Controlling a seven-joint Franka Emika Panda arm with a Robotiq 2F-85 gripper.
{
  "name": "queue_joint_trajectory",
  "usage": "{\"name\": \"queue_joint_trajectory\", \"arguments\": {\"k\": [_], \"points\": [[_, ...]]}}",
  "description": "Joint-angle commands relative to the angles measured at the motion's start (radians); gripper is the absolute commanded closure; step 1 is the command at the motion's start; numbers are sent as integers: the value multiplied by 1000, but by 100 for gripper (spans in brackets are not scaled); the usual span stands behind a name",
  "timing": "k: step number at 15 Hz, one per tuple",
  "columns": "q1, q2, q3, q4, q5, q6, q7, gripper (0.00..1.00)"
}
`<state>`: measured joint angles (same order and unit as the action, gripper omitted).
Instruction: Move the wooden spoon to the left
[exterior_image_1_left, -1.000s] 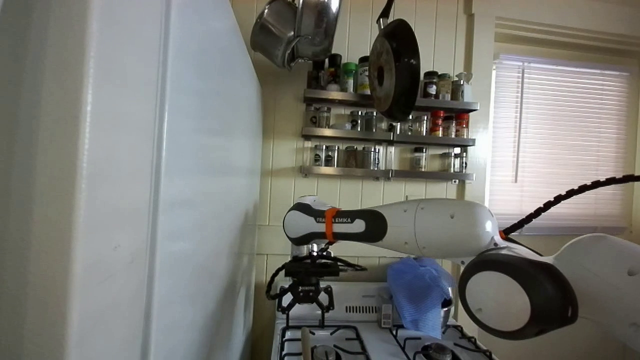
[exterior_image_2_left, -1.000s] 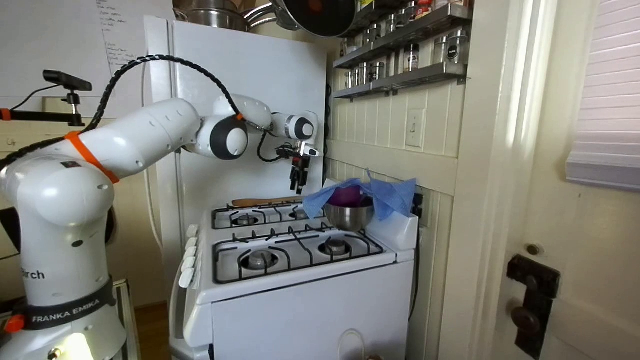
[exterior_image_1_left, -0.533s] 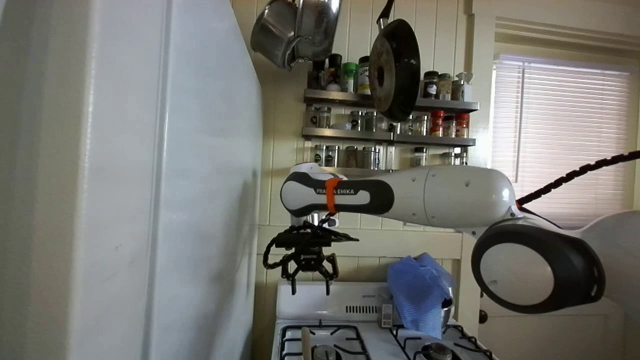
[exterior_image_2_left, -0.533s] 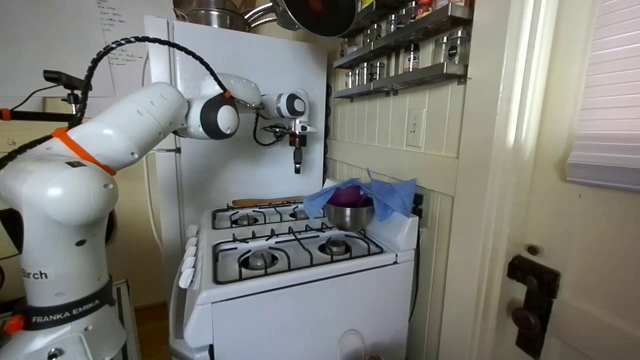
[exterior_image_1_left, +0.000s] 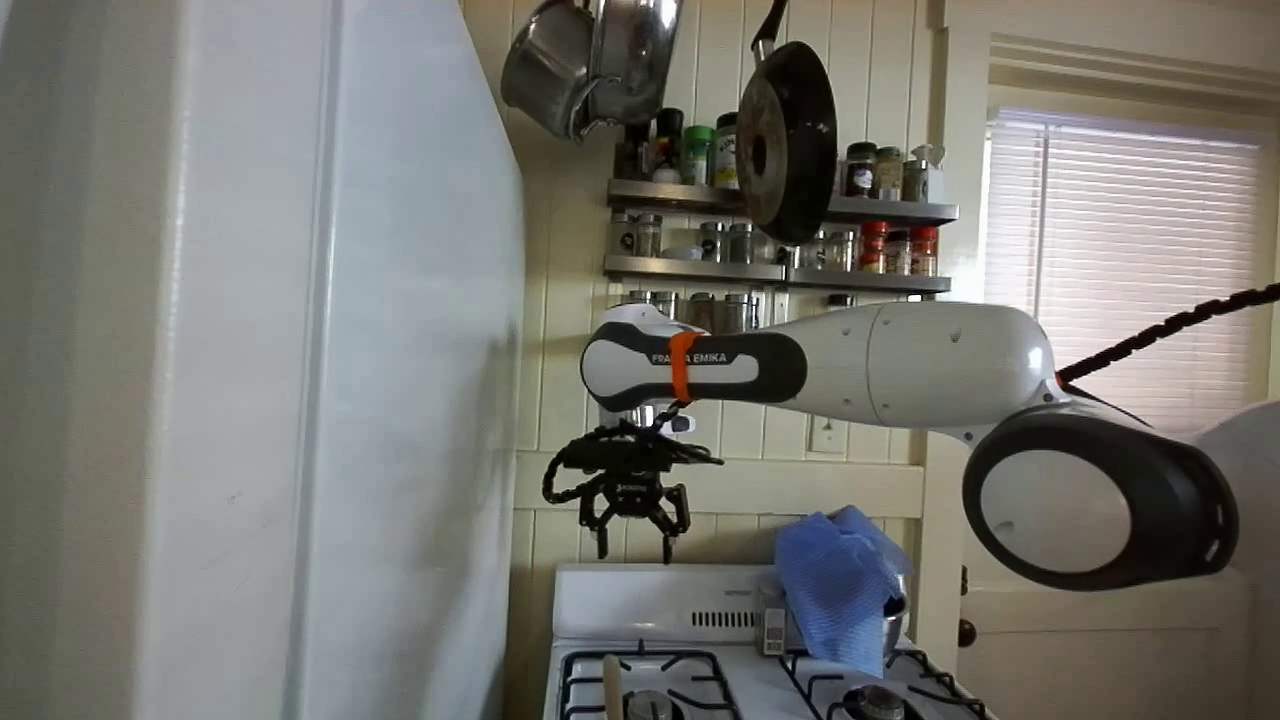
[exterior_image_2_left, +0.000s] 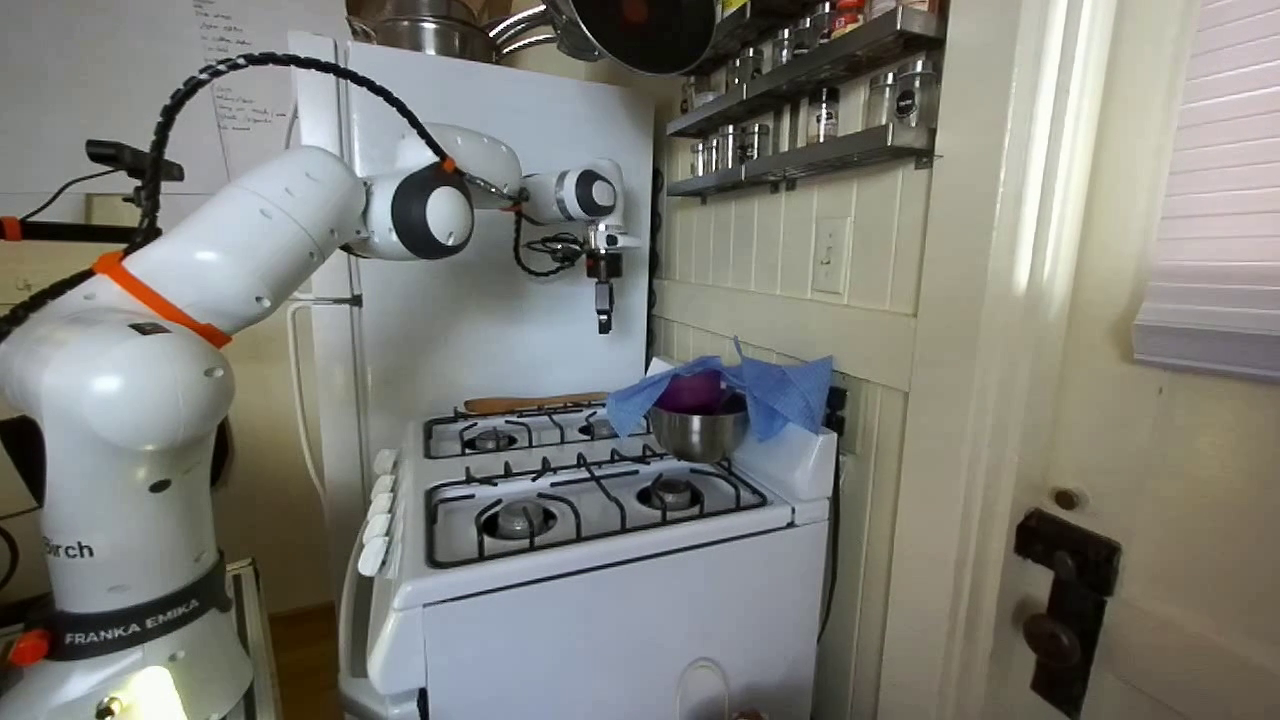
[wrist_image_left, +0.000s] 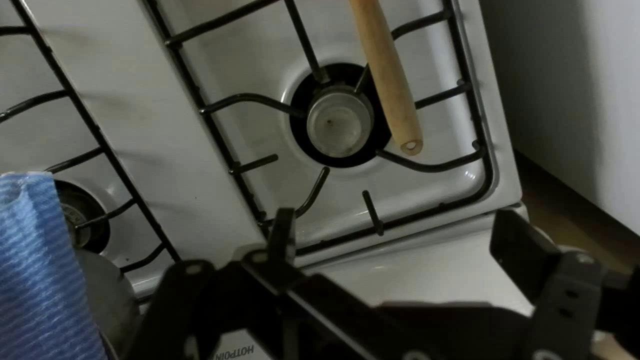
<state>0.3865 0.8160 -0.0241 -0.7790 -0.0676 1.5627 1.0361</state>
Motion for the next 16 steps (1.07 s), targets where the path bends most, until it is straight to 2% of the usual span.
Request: {"name": "queue_joint_trajectory", "arguments": {"k": [1, 3, 7, 11, 13, 16], "points": [[-40, -108, -15, -111, 6, 7, 0, 0], [-60, -173, -29, -189, -2, -4, -15, 0], [-104, -245, -15, -370, 10, 83, -134, 0], [-61, -279, -15, -563, -49, 196, -171, 0], [-19, -305, -19, -662, -92, 286, -110, 0], [27, -351, -6, -799, -150, 474, 94, 0]]}}
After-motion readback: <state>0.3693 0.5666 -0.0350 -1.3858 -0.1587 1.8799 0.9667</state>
